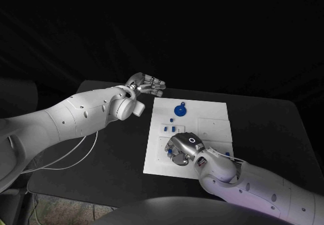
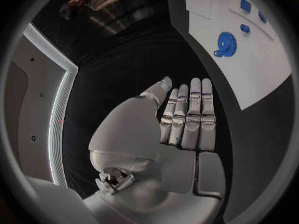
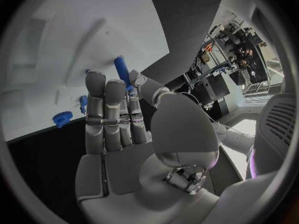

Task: Assemble the parts on the task board

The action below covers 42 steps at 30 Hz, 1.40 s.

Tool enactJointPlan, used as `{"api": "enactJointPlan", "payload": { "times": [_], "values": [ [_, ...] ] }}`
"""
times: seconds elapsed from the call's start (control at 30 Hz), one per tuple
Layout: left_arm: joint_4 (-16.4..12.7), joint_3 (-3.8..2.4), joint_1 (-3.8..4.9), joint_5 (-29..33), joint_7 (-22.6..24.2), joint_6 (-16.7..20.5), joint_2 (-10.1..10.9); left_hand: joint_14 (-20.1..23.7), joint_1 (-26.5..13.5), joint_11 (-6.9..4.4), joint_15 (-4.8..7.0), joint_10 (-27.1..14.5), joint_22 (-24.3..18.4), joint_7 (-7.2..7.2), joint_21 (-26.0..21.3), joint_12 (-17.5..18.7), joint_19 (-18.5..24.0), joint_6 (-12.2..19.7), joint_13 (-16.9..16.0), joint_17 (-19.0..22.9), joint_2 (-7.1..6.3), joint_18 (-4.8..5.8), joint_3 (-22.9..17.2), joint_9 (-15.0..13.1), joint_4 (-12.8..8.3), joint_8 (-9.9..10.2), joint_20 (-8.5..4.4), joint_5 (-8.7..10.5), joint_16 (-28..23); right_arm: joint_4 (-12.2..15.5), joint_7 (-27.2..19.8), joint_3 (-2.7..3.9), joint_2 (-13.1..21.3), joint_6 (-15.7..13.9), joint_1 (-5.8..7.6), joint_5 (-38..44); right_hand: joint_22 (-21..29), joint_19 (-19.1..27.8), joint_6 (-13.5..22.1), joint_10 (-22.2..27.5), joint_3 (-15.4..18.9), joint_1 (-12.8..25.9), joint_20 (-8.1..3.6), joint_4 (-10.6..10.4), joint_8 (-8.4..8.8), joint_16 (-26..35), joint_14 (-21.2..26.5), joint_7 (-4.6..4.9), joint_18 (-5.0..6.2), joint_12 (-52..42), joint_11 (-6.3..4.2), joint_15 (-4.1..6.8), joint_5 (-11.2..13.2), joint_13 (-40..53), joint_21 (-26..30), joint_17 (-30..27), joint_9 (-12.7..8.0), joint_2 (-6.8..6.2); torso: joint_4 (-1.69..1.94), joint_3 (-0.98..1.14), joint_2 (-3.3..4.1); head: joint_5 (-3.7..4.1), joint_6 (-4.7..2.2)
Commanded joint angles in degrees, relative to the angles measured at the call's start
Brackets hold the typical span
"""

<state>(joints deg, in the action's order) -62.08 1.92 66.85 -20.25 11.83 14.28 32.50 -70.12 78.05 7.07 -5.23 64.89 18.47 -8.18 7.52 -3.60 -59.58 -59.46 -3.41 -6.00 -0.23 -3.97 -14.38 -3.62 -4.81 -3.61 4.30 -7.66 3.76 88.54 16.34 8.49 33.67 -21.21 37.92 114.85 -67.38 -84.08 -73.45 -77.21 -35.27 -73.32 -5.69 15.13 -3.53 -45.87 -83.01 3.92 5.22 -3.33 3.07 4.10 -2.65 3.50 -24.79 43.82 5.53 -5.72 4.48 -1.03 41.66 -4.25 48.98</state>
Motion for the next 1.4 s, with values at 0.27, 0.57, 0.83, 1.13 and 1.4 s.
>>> {"api": "enactJointPlan", "payload": {
  "times": [0.27,0.57,0.83,1.13,1.4],
  "values": [
    [-0.06,-0.03,0.02,0.08,0.29,-0.78,-0.18,0.27,-0.57,-0.01,-0.17,-0.26,0.08,0.09,0.06,0.25,0.32,-0.25,0.05,0.05,-0.2,0.43,0.01,-0.02,0.16,-0.01,0.02,0.2,-0.21,-0.69,0.65,-0.68,-0.22,1.66,-0.21,1.43,-0.04,-2.21,-0.54,-4.13,-0.13,-0.19,-0.3,0.09,-0.17,0.33,-0.1,-0.01,0.67,-0.32,-2.73,0.43,-0.12,0.58,0.21,0.05,-0.07,0.65,-0.01,0.03,0.0,0.0,0.04],
    [-0.01,-0.03,0.02,0.08,0.26,-0.81,-0.16,0.31,-0.28,-0.02,-0.17,-0.27,0.26,0.1,0.27,0.26,0.52,-0.26,0.05,0.01,-0.01,0.39,0.37,-0.02,0.12,-0.01,0.05,0.16,-0.22,-0.88,1.18,-1.04,-0.29,1.57,-0.21,2.43,-0.27,-2.19,-0.57,-4.13,-0.12,-0.15,-0.29,0.2,-0.18,0.41,-0.11,-0.01,0.65,-0.33,-2.73,0.41,-0.12,0.58,0.24,0.14,-0.1,0.66,0.0,0.02,0.0,0.01,0.03],
    [0.01,-0.03,0.02,0.08,0.26,-0.82,-0.09,0.31,-0.28,-0.02,-0.17,-0.27,0.26,0.1,0.27,0.26,0.52,-0.26,0.05,0.01,-0.01,0.39,0.37,-0.02,0.12,-0.01,0.05,0.16,-0.22,-0.51,1.22,-1.1,-0.13,1.42,-0.22,2.81,-0.27,-2.19,-0.57,-4.13,-0.12,-0.15,-0.29,0.2,-0.18,0.41,-0.11,-0.01,0.65,-0.33,-2.73,0.41,-0.12,0.58,0.24,0.14,-0.1,0.66,0.01,0.04,0.03,-0.05,0.04],
    [-0.04,-0.03,0.02,0.08,0.29,-0.84,-0.01,0.31,-0.28,-0.02,-0.17,-0.27,0.26,0.1,0.27,0.26,0.52,-0.26,0.05,0.01,-0.01,0.39,0.37,-0.02,0.12,-0.01,0.05,0.16,-0.22,0.44,0.95,-1.11,0.16,-0.32,-0.69,3.12,-0.46,-2.24,-0.7,-4.19,-0.15,-0.15,-0.31,0.2,-0.19,0.39,-0.14,-0.04,0.65,-0.32,-2.75,0.43,-0.12,0.57,0.1,0.22,-0.13,0.57,0.01,0.04,0.0,-0.17,0.06],
    [-0.08,-0.03,0.02,0.07,0.28,-0.84,0.06,0.31,-0.28,-0.02,-0.17,-0.27,0.26,0.1,0.27,0.26,0.52,-0.26,0.05,0.01,-0.01,0.39,0.37,-0.02,0.12,-0.01,0.05,0.16,-0.22,0.42,1.06,-1.11,0.31,-0.56,-0.85,3.55,-0.56,-2.23,-0.77,-4.24,-0.18,-0.19,-0.3,0.15,-0.18,0.37,-0.15,-0.07,0.65,-0.32,-2.76,0.43,-0.12,0.56,0.09,0.27,-0.16,0.47,-0.01,-0.02,-0.01,-0.13,0.07]
  ]
}}
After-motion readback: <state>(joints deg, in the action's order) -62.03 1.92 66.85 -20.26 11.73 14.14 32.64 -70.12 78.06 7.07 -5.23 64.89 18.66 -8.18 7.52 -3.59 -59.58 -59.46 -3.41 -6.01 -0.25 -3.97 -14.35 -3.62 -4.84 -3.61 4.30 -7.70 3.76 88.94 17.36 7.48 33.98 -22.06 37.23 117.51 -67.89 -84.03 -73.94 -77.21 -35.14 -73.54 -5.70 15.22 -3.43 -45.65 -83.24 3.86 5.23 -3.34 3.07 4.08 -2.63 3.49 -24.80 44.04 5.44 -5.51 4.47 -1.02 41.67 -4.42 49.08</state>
